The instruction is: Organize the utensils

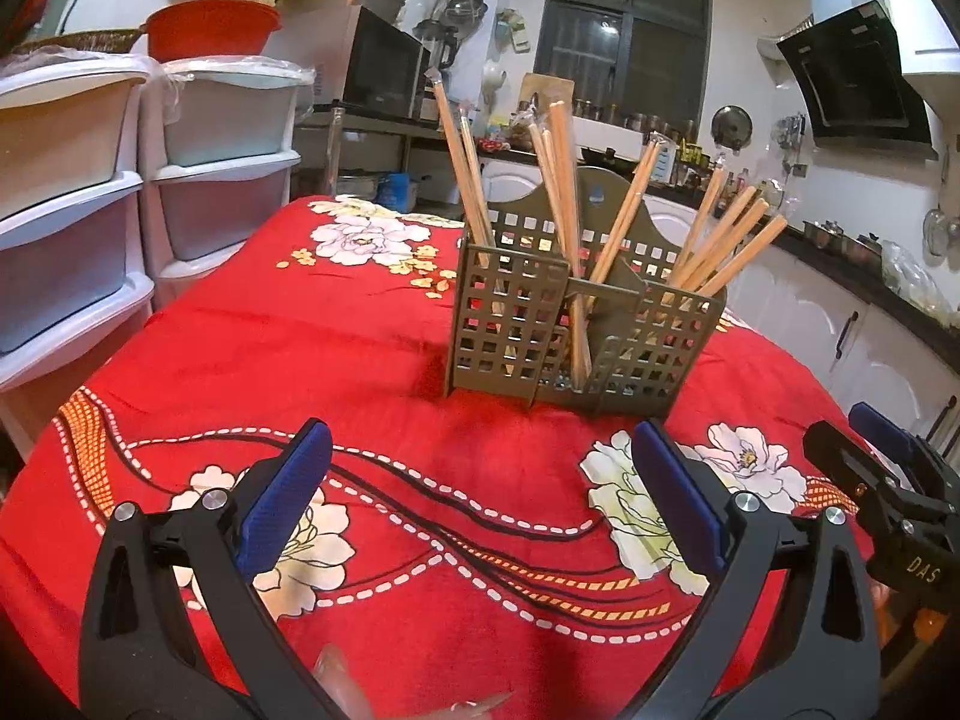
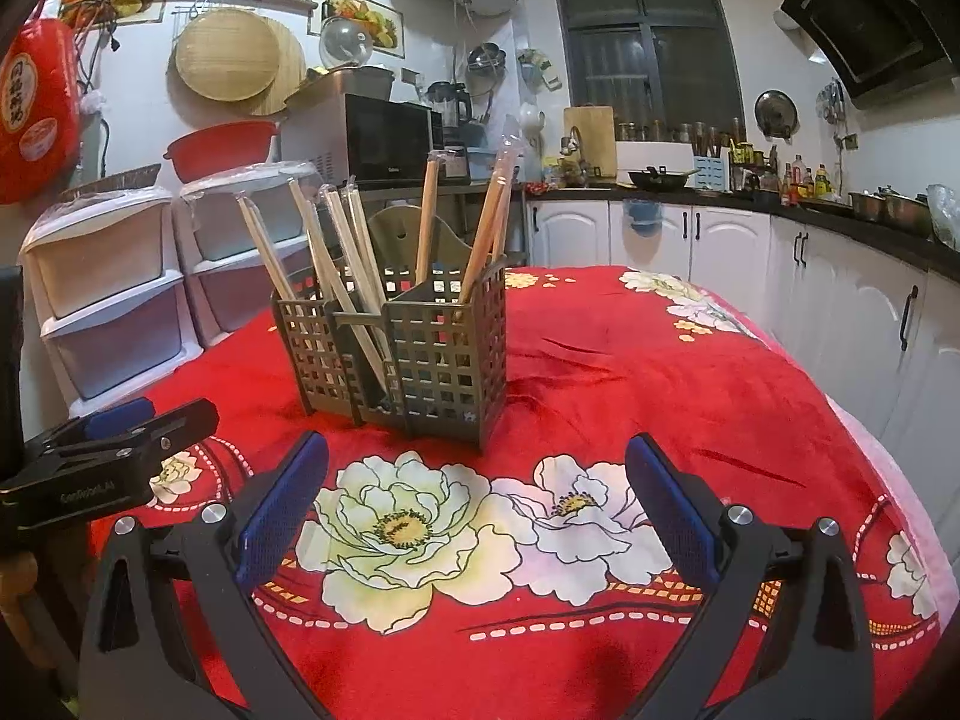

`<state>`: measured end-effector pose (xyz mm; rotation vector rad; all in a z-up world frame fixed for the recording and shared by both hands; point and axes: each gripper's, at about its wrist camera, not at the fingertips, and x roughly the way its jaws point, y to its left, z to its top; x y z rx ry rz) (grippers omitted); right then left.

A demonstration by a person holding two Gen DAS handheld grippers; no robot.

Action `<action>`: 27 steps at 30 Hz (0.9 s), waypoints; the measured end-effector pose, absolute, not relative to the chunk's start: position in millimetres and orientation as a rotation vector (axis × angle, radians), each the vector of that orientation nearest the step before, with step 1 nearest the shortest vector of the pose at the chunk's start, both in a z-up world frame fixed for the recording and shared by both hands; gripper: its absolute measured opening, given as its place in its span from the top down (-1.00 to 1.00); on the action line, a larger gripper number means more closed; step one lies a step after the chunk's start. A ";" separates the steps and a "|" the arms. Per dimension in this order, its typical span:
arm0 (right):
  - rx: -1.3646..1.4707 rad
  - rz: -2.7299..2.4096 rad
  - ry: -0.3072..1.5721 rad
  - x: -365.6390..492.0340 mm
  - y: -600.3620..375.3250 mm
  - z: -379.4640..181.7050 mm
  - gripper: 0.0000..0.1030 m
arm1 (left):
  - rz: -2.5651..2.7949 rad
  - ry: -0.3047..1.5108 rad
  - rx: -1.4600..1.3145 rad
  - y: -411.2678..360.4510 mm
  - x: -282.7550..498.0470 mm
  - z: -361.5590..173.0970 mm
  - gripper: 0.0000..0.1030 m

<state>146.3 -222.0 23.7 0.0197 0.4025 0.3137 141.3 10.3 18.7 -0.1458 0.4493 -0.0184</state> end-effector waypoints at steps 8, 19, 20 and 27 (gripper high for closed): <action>0.019 0.314 0.405 146.7 -222.1 23.2 -0.87 | -0.012 0.454 -0.124 6.5 141.6 18.2 -0.78; 0.022 0.313 0.409 147.3 -222.6 22.5 -0.87 | -0.005 0.456 -0.111 4.9 140.8 18.2 -0.78; 0.023 0.312 0.409 147.3 -222.6 22.5 -0.87 | -0.004 0.456 -0.112 5.1 140.6 18.2 -0.78; 0.024 0.309 0.409 147.2 -222.8 22.3 -0.87 | -0.004 0.464 -0.115 6.3 142.6 17.9 -0.78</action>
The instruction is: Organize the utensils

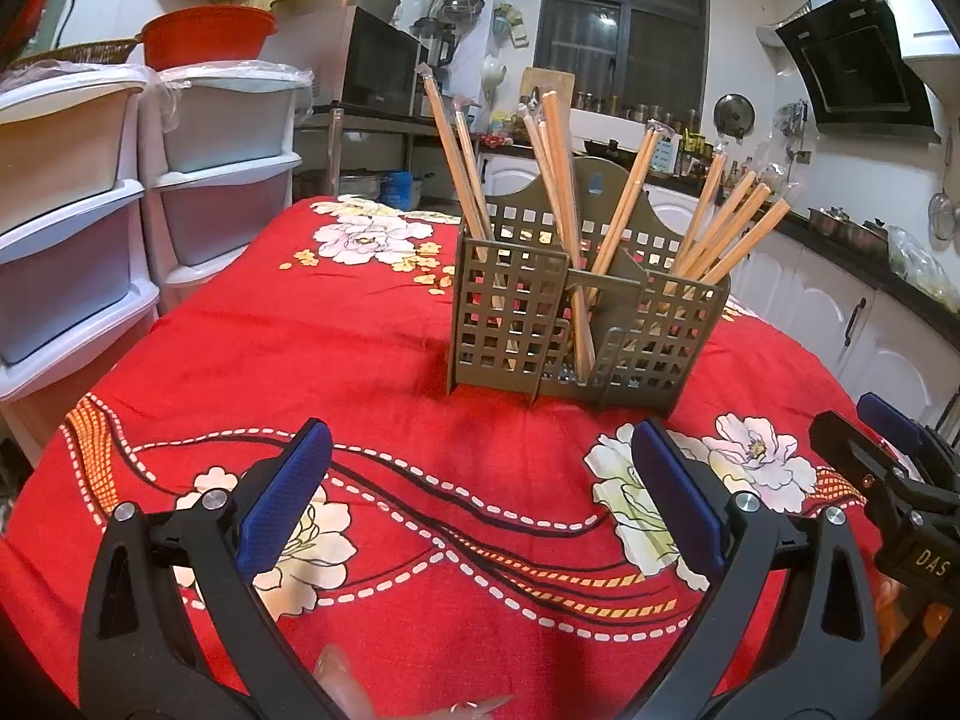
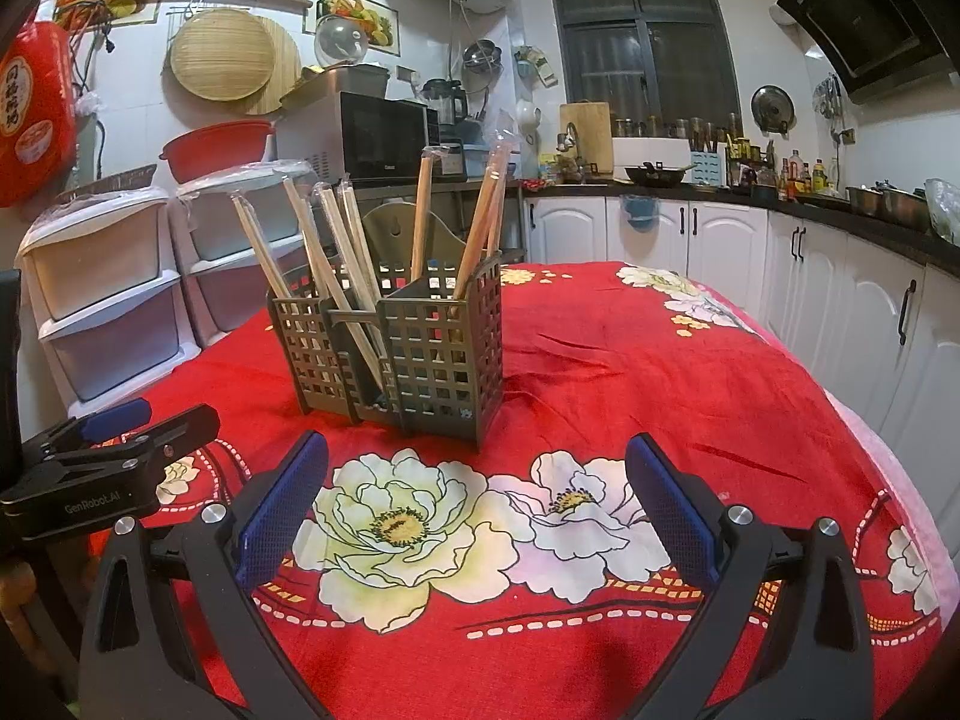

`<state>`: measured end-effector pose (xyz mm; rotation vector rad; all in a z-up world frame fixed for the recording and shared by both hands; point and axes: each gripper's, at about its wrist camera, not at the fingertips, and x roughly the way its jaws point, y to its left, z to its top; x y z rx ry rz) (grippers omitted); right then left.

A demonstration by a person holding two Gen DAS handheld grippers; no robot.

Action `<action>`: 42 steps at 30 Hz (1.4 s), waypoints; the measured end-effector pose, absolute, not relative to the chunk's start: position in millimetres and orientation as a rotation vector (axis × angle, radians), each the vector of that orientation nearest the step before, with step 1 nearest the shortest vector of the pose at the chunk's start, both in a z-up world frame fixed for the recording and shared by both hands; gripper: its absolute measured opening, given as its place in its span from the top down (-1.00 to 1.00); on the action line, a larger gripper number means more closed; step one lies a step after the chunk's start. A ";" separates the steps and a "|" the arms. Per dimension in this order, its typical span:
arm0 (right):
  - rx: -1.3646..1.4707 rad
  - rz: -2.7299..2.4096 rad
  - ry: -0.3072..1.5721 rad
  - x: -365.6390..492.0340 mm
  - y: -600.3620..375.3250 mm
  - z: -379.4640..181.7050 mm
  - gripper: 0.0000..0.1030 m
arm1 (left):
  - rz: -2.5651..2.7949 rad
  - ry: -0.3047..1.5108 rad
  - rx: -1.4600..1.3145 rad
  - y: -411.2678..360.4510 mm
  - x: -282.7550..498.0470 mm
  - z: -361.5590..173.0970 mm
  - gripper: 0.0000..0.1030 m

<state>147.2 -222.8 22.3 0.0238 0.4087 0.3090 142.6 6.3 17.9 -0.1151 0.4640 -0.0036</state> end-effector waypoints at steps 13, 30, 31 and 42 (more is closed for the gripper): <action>0.023 0.309 0.409 147.6 -222.7 22.1 -0.87 | -0.002 0.467 -0.117 7.0 143.1 17.8 -0.78; 0.024 0.307 0.412 147.9 -222.9 21.8 -0.87 | -0.002 0.473 -0.125 8.1 143.7 17.0 -0.78; 0.024 0.307 0.414 148.0 -223.1 21.2 -0.87 | -0.002 0.473 -0.125 8.2 143.7 17.0 -0.78; 0.023 0.307 0.418 149.0 -223.1 19.4 -0.87 | -0.007 0.476 -0.127 8.0 143.6 16.1 -0.78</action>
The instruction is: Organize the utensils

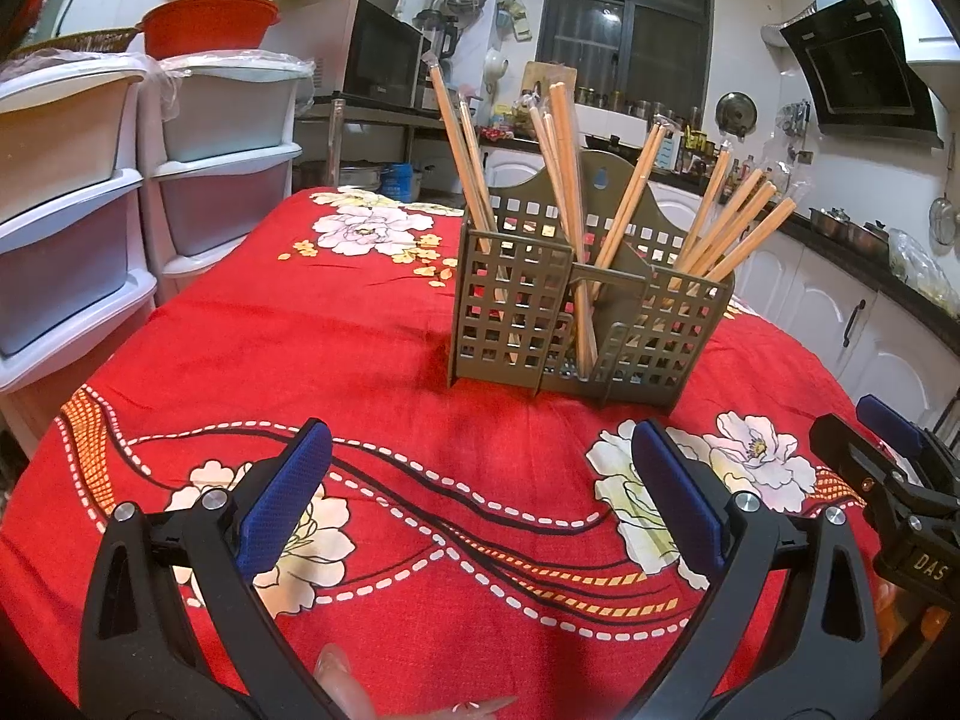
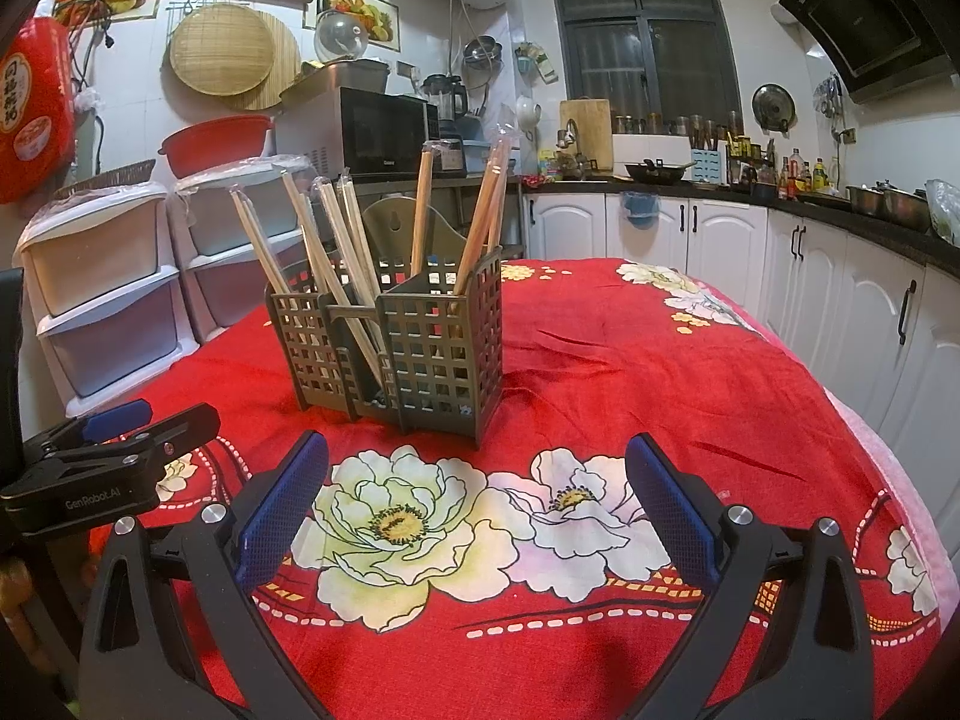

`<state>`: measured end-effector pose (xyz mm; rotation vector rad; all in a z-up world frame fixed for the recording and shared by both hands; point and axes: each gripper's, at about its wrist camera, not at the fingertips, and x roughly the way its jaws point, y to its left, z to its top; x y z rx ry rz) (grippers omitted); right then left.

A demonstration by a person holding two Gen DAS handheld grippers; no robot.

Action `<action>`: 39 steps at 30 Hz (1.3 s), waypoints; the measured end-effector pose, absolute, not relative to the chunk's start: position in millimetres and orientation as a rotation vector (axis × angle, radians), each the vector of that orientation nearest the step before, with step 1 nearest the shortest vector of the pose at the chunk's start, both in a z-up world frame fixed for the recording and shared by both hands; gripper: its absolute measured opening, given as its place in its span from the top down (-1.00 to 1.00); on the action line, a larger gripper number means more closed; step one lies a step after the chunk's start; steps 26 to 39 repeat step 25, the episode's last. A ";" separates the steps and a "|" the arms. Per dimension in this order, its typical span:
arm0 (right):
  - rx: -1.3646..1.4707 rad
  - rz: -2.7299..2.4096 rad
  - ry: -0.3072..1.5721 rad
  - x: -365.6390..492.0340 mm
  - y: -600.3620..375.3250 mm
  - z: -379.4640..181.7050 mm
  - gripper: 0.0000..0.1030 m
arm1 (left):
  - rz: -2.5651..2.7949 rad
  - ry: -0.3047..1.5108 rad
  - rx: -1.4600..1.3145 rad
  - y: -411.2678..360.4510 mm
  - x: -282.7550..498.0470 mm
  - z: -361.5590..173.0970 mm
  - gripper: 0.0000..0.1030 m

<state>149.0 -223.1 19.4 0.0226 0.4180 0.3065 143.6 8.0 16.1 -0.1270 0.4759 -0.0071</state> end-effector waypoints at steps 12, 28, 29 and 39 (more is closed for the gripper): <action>0.023 0.308 0.419 149.2 -223.3 19.6 -0.87 | 0.010 0.503 -0.177 16.0 149.4 13.5 -0.78; 0.008 0.239 0.500 170.8 -241.7 21.6 -0.87 | 0.087 0.531 -0.226 46.5 150.2 25.8 -0.78; 0.008 0.239 0.500 170.8 -241.7 21.6 -0.87 | 0.087 0.531 -0.226 46.5 150.2 25.8 -0.78; 0.008 0.239 0.500 170.8 -241.7 21.6 -0.87 | 0.087 0.531 -0.226 46.5 150.2 25.8 -0.78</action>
